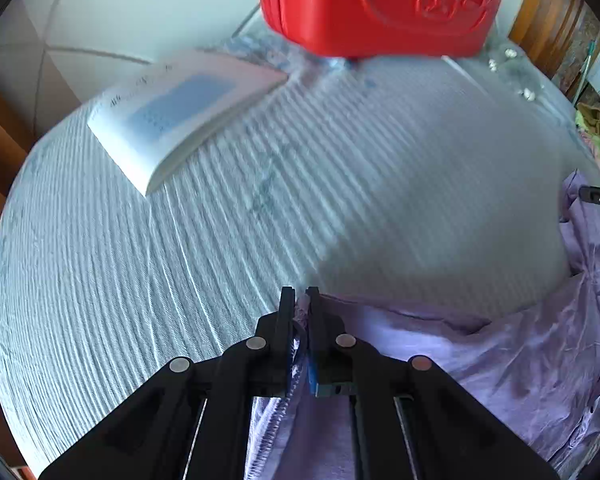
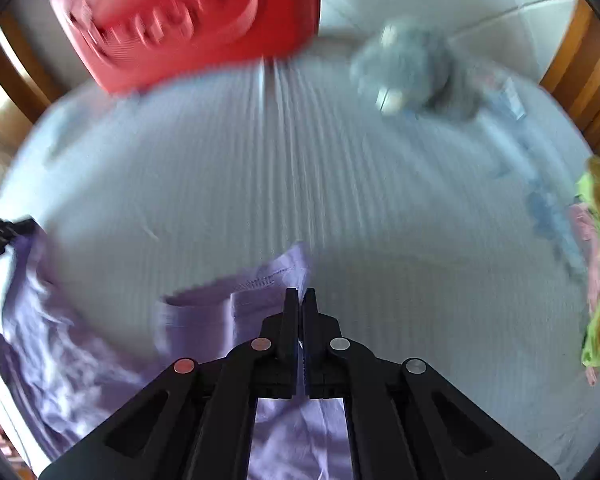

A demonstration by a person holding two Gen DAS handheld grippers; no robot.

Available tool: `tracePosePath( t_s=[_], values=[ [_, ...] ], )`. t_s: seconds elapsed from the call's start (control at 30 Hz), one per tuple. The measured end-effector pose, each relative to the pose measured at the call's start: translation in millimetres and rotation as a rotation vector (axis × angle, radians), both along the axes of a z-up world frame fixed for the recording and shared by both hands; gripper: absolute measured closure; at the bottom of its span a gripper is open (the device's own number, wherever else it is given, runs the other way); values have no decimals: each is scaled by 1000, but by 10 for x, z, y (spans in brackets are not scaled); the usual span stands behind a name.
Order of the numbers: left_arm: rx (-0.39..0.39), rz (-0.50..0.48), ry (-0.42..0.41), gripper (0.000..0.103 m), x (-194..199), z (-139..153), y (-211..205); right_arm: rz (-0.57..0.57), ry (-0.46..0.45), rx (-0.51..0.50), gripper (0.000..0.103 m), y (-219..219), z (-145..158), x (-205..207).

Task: Fold clothes

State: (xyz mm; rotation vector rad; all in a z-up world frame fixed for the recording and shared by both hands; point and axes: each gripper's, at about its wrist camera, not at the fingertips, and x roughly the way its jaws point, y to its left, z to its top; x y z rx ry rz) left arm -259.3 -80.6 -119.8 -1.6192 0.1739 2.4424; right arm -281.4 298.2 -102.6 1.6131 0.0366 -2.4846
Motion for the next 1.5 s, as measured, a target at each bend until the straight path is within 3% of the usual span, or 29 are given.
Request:
tracePosePath(
  t_s=[0.17,0.27,0.43,0.53,0.57,0.6,0.63,0.73,0.83,1.0,1.23,1.43,1.47,1.5],
  values=[
    [78,26,102,99,399,397,-208,31,158,-115,102,219,677,727],
    [92,29,135,99,660,486,-319,29,173,-135,102,267,842,1249],
    [117,34,120,99,1139,398,-493,11,98,-161,102,228,596,2005],
    [75,25,40,95,1365,150,-567,-6,-8,-161,100,169,292,2352],
    [60,18,-3,95,1401,41,-575,-20,-64,-148,92,164,154,2441],
    [50,17,-30,90,1443,-20,-583,-48,-116,-147,81,192,51,2517],
    [39,18,-53,83,1488,-68,-590,-75,-167,-147,79,220,-51,2592],
    [76,47,-34,64,1616,45,-665,-168,-145,-219,79,420,44,2776],
    [109,88,4,60,1634,214,-737,-231,-77,-269,78,541,255,2792],
    [90,160,-1,60,1489,228,-779,-211,-87,-271,78,439,219,2643],
    [72,95,-21,60,1401,160,-510,-181,-101,-273,78,297,170,2434],
    [31,78,-75,60,1314,-88,-415,-125,-129,-249,77,133,74,2246],
    [26,77,-82,60,1303,-124,-407,-108,-136,-247,74,99,43,2219],
    [19,77,-72,61,1302,-132,-397,-99,-137,-245,64,65,31,2192]
  ],
)
